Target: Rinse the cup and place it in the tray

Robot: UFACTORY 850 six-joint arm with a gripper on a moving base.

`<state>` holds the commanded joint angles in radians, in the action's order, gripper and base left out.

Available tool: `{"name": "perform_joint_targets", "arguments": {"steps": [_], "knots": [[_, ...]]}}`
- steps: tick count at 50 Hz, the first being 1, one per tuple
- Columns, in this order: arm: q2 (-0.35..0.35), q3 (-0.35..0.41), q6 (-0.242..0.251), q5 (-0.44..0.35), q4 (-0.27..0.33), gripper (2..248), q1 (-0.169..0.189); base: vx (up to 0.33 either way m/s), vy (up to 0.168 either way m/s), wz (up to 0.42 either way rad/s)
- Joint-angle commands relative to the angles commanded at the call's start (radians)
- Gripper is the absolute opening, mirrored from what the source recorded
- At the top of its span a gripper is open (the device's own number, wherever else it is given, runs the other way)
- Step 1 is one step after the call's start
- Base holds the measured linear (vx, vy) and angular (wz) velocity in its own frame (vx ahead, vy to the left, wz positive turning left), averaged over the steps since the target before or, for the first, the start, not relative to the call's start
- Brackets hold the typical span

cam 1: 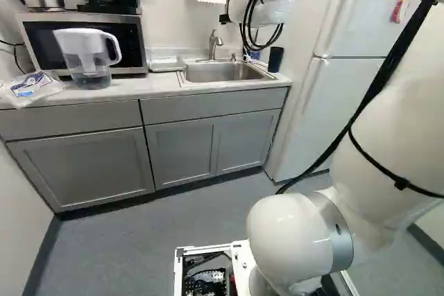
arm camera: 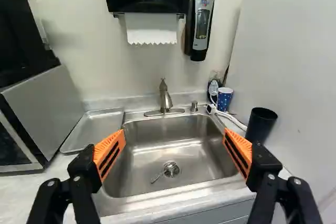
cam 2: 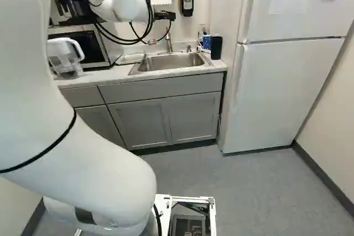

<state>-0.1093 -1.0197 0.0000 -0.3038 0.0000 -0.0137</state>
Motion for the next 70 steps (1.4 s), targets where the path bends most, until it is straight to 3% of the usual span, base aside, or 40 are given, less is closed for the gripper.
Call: {"name": "perform_joint_targets", "arguments": {"steps": [43, 70], "knots": [[0.007, -0.025, 0.0, 0.0, 0.0, 247, 0.0, 0.002, 0.0, 0.0], [0.007, -0.025, 0.0, 0.0, 0.0, 247, 0.0, 0.107, -0.002, -0.018]]}}
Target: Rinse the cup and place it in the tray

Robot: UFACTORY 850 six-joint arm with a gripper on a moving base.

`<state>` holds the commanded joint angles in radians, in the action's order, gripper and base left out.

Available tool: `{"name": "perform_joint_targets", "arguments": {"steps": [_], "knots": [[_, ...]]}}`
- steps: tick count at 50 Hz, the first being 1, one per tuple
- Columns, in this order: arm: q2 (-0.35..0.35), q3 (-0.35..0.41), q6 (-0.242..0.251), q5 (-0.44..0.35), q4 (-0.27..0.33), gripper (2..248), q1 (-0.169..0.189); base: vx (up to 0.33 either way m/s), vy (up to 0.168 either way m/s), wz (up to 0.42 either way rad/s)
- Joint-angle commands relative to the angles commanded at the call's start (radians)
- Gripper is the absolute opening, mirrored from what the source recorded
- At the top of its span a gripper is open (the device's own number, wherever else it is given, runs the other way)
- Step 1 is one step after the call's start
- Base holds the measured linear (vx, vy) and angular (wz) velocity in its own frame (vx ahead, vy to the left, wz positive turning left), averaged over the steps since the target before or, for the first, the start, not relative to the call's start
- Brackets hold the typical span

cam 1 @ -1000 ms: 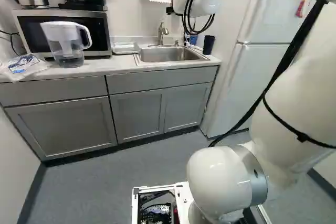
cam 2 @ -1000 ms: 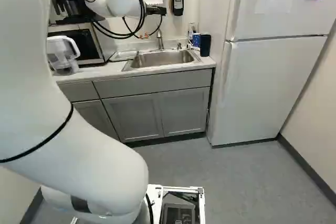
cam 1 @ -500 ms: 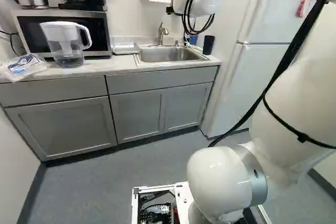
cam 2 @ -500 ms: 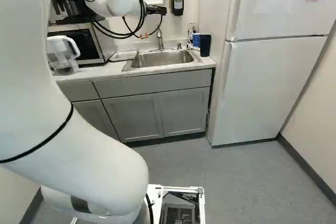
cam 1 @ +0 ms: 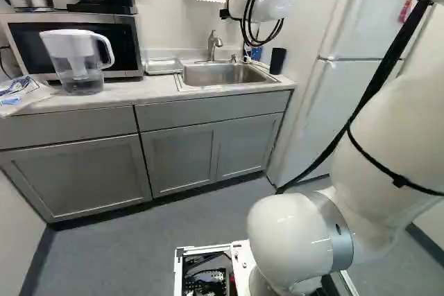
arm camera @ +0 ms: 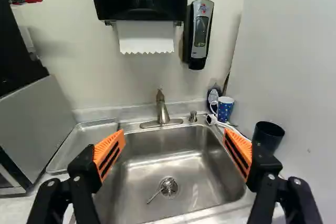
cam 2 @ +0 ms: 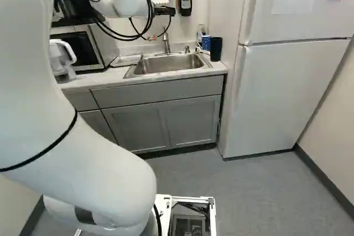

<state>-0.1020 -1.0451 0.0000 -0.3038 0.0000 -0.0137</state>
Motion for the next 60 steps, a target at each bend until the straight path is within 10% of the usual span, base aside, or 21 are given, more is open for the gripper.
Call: {"name": "perform_joint_targets", "arguments": {"steps": [60], "knots": [[0.0, 0.0, 0.0, 0.0, 0.0, 247, 0.0, 0.125, -0.002, -0.021]]}}
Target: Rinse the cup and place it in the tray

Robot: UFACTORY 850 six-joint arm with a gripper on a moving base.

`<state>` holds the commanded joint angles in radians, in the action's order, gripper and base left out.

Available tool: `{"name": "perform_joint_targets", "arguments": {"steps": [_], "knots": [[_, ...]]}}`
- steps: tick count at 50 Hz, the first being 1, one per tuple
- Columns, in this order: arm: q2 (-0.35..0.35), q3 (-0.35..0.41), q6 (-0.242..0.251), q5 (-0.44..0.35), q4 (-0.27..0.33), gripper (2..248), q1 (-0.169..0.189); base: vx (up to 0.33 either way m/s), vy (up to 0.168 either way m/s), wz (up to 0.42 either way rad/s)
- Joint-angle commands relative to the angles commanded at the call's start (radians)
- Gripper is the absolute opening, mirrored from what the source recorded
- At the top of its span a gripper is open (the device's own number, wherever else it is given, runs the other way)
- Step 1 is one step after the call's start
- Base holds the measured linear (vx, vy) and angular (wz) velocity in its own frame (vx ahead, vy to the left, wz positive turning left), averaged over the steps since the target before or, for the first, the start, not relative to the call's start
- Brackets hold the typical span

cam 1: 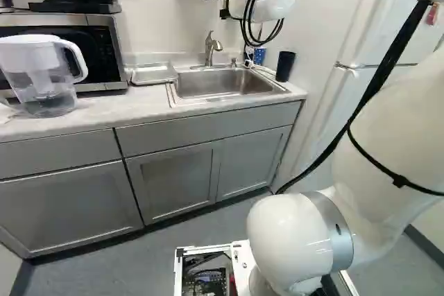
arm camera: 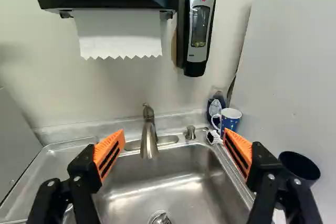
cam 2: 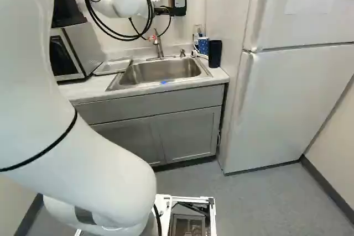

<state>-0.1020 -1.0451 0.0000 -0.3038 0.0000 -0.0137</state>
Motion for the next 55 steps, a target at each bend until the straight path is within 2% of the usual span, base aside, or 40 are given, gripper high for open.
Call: {"name": "perform_joint_targets", "arguments": {"steps": [35, 55], "knots": [[0.01, -0.01, 0.0, 0.0, 0.0, 247, 0.0, 0.105, -0.002, -0.018], [0.013, -0.012, 0.0, 0.0, 0.0, 247, 0.0, 0.008, 0.0, -0.002]]}}
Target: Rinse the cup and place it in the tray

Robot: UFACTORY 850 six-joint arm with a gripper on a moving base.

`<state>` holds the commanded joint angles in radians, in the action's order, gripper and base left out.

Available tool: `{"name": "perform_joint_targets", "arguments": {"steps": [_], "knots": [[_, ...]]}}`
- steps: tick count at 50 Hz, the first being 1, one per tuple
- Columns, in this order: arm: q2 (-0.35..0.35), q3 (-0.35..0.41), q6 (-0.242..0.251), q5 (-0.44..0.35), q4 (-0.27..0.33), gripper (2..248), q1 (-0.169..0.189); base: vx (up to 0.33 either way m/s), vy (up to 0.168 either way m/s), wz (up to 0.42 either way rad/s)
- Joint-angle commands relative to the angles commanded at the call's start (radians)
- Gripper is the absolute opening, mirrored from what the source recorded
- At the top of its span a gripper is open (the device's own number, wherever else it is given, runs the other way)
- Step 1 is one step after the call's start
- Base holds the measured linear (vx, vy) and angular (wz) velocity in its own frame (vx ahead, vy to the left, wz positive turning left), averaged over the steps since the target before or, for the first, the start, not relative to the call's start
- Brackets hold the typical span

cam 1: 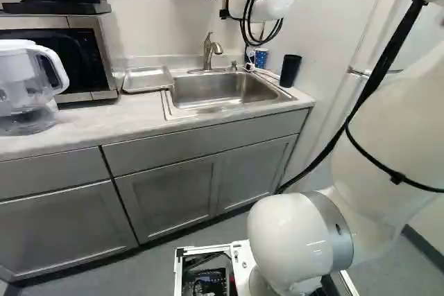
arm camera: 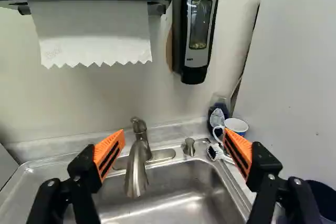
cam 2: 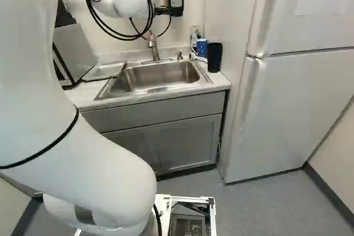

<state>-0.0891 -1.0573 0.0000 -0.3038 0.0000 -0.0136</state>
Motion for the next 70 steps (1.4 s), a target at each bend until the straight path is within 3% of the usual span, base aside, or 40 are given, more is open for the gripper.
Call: {"name": "perform_joint_targets", "arguments": {"steps": [43, 70], "knots": [[0.024, -0.023, 0.0, 0.003, 0.0, 247, -0.002, 0.0, 0.0, 0.0], [0.067, -0.065, 0.0, 0.071, 0.0, 247, -0.012, 0.0, 0.0, 0.0]]}}
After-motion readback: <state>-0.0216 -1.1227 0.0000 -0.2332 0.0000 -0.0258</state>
